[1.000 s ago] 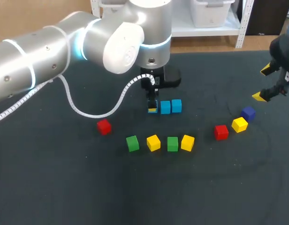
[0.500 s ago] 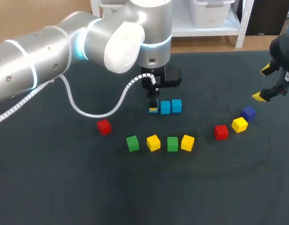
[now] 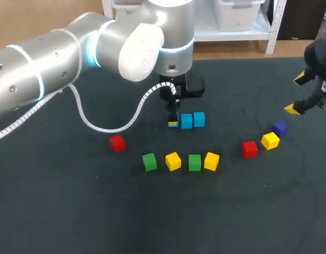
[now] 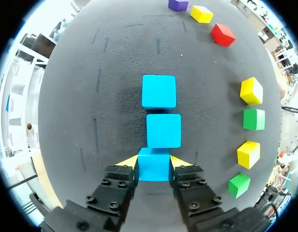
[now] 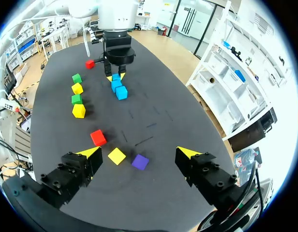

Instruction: Place the blue cubes, place green cubes on the blue cubes, place the yellow cubes on the green cubes, then place the red cubes on the yellow cubes, and place purple cube on the red cubes.

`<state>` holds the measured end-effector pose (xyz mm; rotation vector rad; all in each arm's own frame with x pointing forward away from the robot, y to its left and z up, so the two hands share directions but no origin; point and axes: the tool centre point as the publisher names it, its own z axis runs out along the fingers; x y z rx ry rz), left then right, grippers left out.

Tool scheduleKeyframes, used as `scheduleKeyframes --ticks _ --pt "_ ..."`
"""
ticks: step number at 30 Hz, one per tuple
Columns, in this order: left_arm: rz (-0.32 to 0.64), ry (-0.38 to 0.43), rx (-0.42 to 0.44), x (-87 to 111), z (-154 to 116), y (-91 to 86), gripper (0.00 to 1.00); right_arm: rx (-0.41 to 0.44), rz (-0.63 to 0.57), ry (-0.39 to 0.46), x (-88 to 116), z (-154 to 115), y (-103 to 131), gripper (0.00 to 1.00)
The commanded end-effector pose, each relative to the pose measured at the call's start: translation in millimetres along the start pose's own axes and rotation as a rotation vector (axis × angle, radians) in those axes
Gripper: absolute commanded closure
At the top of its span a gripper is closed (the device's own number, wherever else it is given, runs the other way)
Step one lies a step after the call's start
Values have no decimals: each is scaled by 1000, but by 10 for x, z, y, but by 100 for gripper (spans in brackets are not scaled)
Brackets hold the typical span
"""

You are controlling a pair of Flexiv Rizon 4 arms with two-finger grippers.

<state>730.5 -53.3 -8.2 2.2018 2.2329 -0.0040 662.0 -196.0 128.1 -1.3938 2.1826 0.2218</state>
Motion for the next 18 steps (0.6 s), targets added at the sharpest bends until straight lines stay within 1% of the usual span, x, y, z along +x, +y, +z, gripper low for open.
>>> scheduleKeyframes --ticks 1,2,4,18 --pt "0 8 11 -22 52 28 54 -3 0 -1 -2 10 -10 0" --pt "0 9 11 -22 52 28 48 -3 0 -1 -2 10 -10 0" --pt "-7 5 20 -16 38 26 0 -3 0 -1 -2 10 -10 0" --pt "-38 -4 8 47 -5 95 0 -3 0 -1 -2 10 -10 0"
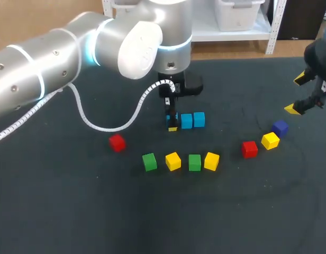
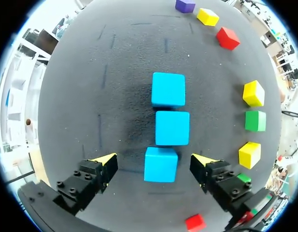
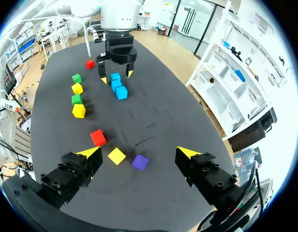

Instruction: Place the blue cubes, place green cubes on the blue cubes, place the yellow cubes on the green cubes, then place the red cubes on the yellow cubes, and place purple cube on the red cubes.

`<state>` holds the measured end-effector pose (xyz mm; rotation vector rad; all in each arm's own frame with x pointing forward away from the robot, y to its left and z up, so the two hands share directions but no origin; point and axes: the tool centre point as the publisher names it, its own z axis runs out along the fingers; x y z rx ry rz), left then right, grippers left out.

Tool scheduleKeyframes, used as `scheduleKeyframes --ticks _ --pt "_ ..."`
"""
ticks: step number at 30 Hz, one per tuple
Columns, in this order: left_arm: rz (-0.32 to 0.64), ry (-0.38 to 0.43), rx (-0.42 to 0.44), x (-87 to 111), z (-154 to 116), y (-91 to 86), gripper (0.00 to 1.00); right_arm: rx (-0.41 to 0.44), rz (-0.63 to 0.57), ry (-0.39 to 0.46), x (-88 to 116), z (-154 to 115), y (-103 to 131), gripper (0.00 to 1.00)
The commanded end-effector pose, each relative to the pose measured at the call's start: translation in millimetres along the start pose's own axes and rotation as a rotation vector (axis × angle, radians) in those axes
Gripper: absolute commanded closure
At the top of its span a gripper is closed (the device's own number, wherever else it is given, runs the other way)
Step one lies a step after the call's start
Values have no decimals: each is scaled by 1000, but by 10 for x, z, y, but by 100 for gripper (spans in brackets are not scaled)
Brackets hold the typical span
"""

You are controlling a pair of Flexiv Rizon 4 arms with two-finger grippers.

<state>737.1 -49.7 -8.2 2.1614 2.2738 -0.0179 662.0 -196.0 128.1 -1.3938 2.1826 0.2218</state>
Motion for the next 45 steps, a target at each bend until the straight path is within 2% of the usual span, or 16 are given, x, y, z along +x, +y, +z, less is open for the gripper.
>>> scheduleKeyframes --ticks 1,2,3,5,11,20,31,45 --pt "-5 -1 -3 14 -12 37 8 -3 0 -1 -2 10 -10 0" --pt "-6 -3 -4 17 -19 40 20 -3 0 -1 -2 10 -10 0" --pt "-6 -4 -6 18 -23 40 25 -3 0 -1 -2 10 -10 0" --pt "-6 -7 -10 19 -27 42 50 -3 0 -1 -2 10 -10 0" --pt "3 -11 -11 11 -29 33 63 -3 0 -1 -2 10 -10 0" --pt "15 -13 -10 5 -29 19 61 -3 0 -1 -2 10 -10 0" --pt "41 -13 -7 -10 -39 -55 65 -3 0 -1 -2 10 -10 0" --pt "61 -2 4 -8 -10 -73 62 -3 0 -1 -2 10 -10 0"
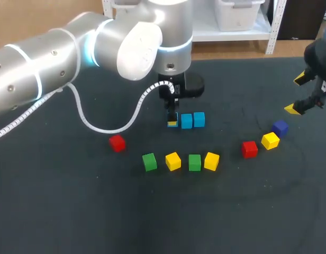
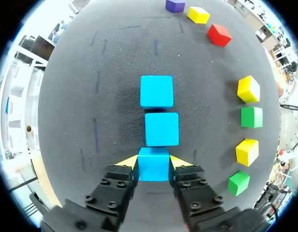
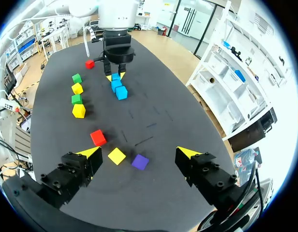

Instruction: Place the blue cubes, place green cubes on the blue cubes, place the yellow cubes on the green cubes, then place the red cubes on the yellow cubes, and place purple cube on the red cubes.

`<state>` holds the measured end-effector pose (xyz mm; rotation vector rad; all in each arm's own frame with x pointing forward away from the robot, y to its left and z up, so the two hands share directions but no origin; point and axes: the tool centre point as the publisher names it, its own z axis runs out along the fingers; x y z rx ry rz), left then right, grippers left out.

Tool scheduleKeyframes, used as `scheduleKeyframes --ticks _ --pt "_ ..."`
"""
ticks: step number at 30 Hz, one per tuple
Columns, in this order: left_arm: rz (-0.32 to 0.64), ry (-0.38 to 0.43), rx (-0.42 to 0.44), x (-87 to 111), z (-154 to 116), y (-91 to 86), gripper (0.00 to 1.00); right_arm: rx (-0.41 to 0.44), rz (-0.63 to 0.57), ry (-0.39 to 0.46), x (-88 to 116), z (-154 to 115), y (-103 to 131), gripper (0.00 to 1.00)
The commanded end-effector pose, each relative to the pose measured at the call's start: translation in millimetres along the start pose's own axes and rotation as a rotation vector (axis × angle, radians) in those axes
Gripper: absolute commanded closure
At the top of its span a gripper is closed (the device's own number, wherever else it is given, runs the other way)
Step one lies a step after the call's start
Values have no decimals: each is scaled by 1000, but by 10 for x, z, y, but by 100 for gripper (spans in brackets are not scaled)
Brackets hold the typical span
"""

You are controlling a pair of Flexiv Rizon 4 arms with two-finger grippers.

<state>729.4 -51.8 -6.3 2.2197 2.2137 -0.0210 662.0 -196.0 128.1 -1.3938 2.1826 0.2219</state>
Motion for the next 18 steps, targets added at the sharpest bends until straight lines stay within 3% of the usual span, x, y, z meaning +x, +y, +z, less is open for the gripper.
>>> scheduleKeyframes --ticks 1,9,10,12,14,18 --pt "8 1 3 10 8 4 62 -3 0 -1 -2 10 -10 0" --pt "4 -3 4 11 6 19 55 -3 0 -1 -2 10 -10 0" --pt "5 -1 5 11 10 19 50 -3 0 -1 -2 10 -10 0" --pt "5 0 6 10 11 18 20 -3 0 -1 -2 10 -10 0" --pt "1 -4 8 5 7 18 2 -3 0 -1 -2 10 -10 0" --pt "-17 -17 9 -2 -11 31 0 -3 0 -1 -2 10 -10 0"
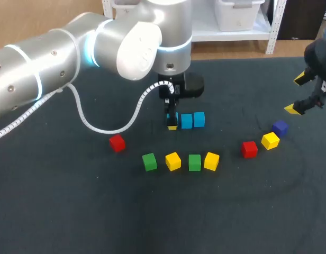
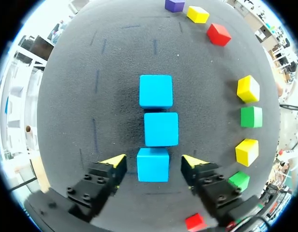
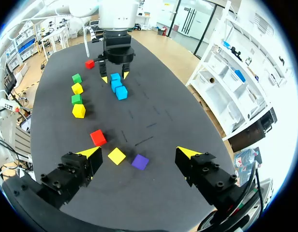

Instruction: Place the blue cubes, place green cubes on the blue cubes, place the yellow cubes on the green cubes, then place the red cubes on the yellow cubes, and place purple cube on the red cubes.

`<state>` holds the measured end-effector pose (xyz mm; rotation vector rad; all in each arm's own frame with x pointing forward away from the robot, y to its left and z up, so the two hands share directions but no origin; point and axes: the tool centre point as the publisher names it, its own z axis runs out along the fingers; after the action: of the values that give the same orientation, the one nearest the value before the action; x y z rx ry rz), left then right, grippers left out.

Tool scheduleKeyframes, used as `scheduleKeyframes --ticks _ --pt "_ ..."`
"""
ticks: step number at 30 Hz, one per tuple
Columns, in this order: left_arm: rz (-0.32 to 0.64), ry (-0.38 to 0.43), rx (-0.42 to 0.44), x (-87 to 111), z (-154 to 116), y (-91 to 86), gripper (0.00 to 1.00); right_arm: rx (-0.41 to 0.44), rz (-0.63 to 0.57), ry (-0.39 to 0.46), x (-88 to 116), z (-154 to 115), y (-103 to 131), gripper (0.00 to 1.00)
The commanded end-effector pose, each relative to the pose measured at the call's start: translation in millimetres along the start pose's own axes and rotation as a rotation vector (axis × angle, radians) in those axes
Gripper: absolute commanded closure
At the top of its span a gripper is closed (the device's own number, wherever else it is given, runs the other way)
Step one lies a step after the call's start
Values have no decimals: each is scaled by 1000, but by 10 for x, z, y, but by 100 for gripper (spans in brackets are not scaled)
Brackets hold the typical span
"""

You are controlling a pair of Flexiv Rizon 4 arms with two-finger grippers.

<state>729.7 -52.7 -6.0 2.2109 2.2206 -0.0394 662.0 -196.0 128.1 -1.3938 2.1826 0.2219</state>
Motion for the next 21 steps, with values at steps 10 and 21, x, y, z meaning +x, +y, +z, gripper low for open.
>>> scheduleKeyframes --ticks 10,21 --pt "-106 -53 -33 158 -240 54 0 -3 0 -1 -2 10 -10 0" --pt "-241 -45 -98 348 -523 -192 0 -3 0 -1 -2 10 -10 0"
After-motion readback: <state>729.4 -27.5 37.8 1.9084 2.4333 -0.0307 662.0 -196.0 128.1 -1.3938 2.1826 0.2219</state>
